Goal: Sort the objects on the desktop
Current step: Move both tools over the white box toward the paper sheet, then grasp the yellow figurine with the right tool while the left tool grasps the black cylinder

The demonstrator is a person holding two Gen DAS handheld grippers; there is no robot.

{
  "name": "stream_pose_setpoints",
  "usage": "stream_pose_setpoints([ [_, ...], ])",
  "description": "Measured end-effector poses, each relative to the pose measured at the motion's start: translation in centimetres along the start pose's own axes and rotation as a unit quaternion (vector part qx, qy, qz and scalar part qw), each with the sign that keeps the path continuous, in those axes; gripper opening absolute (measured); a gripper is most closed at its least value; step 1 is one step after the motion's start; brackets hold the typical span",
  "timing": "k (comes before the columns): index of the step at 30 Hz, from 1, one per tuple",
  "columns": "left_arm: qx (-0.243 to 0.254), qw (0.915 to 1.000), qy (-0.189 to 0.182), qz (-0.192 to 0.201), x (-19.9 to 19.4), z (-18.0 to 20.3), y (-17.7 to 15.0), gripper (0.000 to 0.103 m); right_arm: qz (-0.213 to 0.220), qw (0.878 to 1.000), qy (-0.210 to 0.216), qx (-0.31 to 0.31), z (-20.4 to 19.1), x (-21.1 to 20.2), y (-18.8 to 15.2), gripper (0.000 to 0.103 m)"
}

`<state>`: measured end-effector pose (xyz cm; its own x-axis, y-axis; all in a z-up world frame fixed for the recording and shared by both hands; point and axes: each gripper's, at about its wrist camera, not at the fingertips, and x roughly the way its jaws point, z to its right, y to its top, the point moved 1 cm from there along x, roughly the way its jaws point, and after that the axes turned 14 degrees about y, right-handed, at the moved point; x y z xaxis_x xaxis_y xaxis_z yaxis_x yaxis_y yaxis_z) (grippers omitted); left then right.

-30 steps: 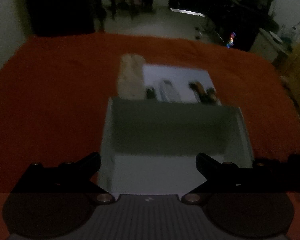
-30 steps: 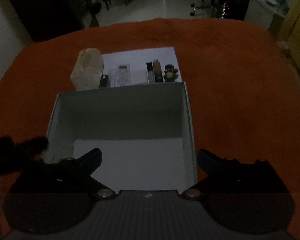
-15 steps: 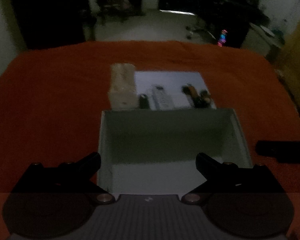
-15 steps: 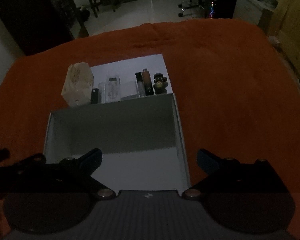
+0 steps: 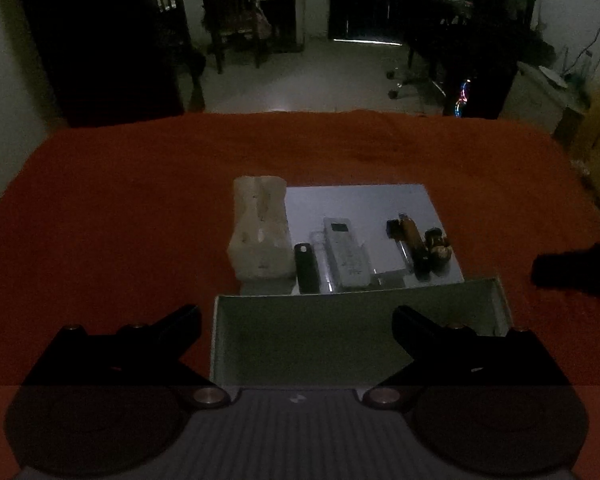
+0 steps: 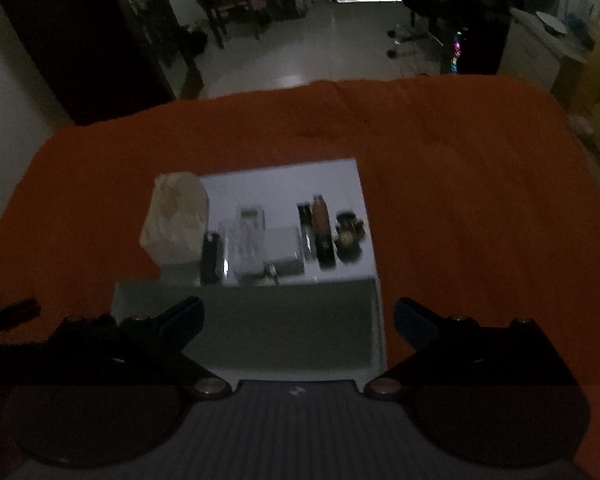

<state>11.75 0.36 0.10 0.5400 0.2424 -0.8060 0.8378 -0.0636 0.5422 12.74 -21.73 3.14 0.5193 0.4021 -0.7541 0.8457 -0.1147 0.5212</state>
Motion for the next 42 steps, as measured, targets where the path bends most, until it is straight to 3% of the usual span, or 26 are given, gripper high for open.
stream_pose_setpoints([
  [3, 0.001, 0.9993, 0.001, -0.037, 1.7, -0.2, 0.8, 0.103, 0.003, 1.000, 0.002, 0.004, 0.5, 0.6, 1.5, 0.103],
  [9, 0.000, 0.9990, -0.002, -0.045, 3.2, 0.0, 2.7, 0.103, -0.020, 1.000, -0.008, -0.005, 1.9, 2.5, 3.9, 0.101],
  [13, -0.019, 0.9995, -0.012, -0.021, 4.5, 1.1, 3.9, 0.103, -0.027, 0.999, -0.017, 0.000, 3.0, 4.3, 5.2, 0.100],
  [16, 0.000, 0.9990, -0.039, -0.022, 6.7, 3.0, 4.9, 0.102, -0.042, 0.999, -0.022, -0.004, 3.7, 6.5, 6.1, 0.100],
  [21, -0.015, 0.9975, -0.054, -0.045, 11.2, 4.1, 6.3, 0.101, -0.053, 0.999, -0.003, 0.004, 4.9, 10.3, 7.5, 0.100],
  [26, -0.015, 0.9949, -0.060, -0.080, 14.9, 4.6, 6.9, 0.092, -0.054, 0.998, 0.016, 0.034, 6.6, 12.9, 8.5, 0.100],
  [38, -0.003, 0.9919, -0.057, -0.114, 19.7, 6.3, 7.3, 0.095, -0.083, 0.995, 0.007, 0.051, 9.6, 17.0, 9.9, 0.100],
  [42, 0.015, 0.9903, -0.059, -0.125, 20.9, 6.6, 7.0, 0.095, -0.095, 0.994, 0.009, 0.049, 10.4, 18.8, 9.9, 0.093],
])
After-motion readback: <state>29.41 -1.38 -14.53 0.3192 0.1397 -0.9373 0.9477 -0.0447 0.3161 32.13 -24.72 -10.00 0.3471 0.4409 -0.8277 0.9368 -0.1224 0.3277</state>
